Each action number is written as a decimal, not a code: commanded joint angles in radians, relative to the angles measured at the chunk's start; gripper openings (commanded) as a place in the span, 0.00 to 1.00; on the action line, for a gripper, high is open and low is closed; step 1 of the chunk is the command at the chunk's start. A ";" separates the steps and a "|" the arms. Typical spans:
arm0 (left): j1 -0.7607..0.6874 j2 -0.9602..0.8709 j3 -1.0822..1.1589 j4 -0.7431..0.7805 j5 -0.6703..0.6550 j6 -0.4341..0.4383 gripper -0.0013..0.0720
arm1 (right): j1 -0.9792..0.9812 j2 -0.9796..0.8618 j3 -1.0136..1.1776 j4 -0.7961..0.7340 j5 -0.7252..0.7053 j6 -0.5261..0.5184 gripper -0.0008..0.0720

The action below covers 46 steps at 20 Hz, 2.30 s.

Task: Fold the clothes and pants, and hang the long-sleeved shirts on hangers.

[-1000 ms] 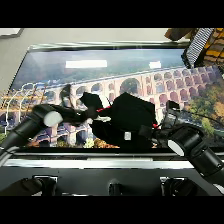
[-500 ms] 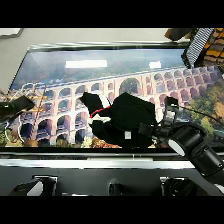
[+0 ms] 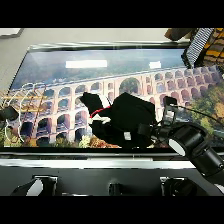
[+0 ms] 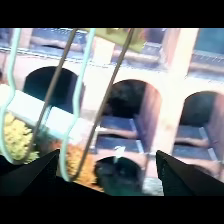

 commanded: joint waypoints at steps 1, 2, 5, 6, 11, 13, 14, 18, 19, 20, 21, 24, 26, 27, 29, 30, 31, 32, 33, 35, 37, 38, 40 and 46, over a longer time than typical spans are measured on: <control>0.045 -0.051 -0.050 0.042 0.027 0.239 0.99 | 0.000 -0.001 0.001 0.000 0.016 -0.003 0.08; 0.066 -0.066 -0.072 0.040 0.034 0.262 0.99 | 0.000 -0.001 0.001 0.000 0.027 -0.003 0.08; 0.131 -0.086 -0.134 -0.019 0.087 0.352 0.99 | 0.000 -0.001 0.001 -0.001 0.063 -0.003 0.08; 0.145 -0.093 -0.153 -0.035 0.087 0.393 0.99 | 0.000 -0.001 0.001 -0.002 0.070 -0.003 0.08; 0.163 -0.146 -0.255 -0.042 0.140 0.460 0.99 | 0.000 -0.001 0.001 0.000 0.127 -0.007 0.08; 0.163 -0.166 -0.281 -0.045 0.167 0.475 0.92 | 0.000 -0.001 0.001 0.000 0.154 -0.017 0.08; 0.163 -0.176 -0.284 -0.045 0.177 0.478 0.92 | 0.000 -0.001 0.001 0.000 0.159 -0.017 0.08; 0.163 -0.215 -0.284 -0.045 0.208 0.481 0.92 | 0.000 -0.001 0.001 0.000 0.158 -0.017 0.09; 0.163 -0.227 -0.284 -0.046 0.208 0.481 0.92 | 0.000 -0.001 0.001 0.000 0.158 -0.017 0.09; 0.163 -0.240 -0.284 -0.045 0.210 0.481 0.92 | 0.000 -0.001 0.001 0.000 0.158 -0.017 0.09; 0.163 -0.251 -0.284 -0.045 0.216 0.483 0.92 | 0.000 -0.001 0.001 0.000 0.158 -0.017 0.09; 0.163 -0.277 -0.284 -0.045 0.227 0.499 0.83 | 0.000 -0.001 0.001 0.000 0.159 -0.017 0.09; 0.163 -0.291 -0.284 -0.045 0.236 0.499 0.83 | 0.000 -0.001 0.001 0.000 0.159 -0.017 0.09; 0.163 -0.297 -0.284 -0.045 0.237 0.499 0.83 | 0.000 -0.001 0.001 0.000 0.158 -0.017 0.09; 0.163 -0.309 -0.284 -0.045 0.254 0.499 0.83 | 0.000 -0.001 0.001 0.000 0.158 -0.017 0.09; 0.163 -0.311 -0.284 -0.045 0.263 0.499 0.75 | 0.000 -0.001 0.001 -0.001 0.158 -0.017 0.09; 0.163 -0.312 -0.284 -0.045 0.269 0.499 0.56 | 0.000 -0.001 0.001 -0.001 0.158 -0.017 0.09; 0.163 -0.312 -0.284 -0.045 0.270 0.499 0.41 | 0.000 -0.001 0.001 -0.002 0.158 -0.017 0.09; 0.163 -0.313 -0.284 -0.045 0.270 0.499 0.30 | 0.000 -0.001 0.001 -0.002 0.158 -0.017 0.09; 0.163 -0.313 -0.284 -0.045 0.277 0.500 0.17 | 0.000 -0.001 0.001 -0.002 0.153 -0.017 0.09; 0.163 -0.312 -0.279 -0.045 0.289 0.499 0.07 | 0.000 -0.001 0.001 -0.002 0.154 -0.017 0.09; 0.162 -0.312 -0.275 -0.045 0.288 0.499 0.07 | 0.000 -0.001 0.001 -0.002 0.154 -0.017 0.09; 0.162 -0.304 -0.259 -0.057 0.288 0.499 0.06 | 0.000 -0.001 0.001 -0.005 0.154 -0.017 0.09; 0.162 -0.262 -0.144 -0.219 0.288 0.499 0.06 | 0.000 -0.001 0.001 -0.070 0.147 -0.018 0.09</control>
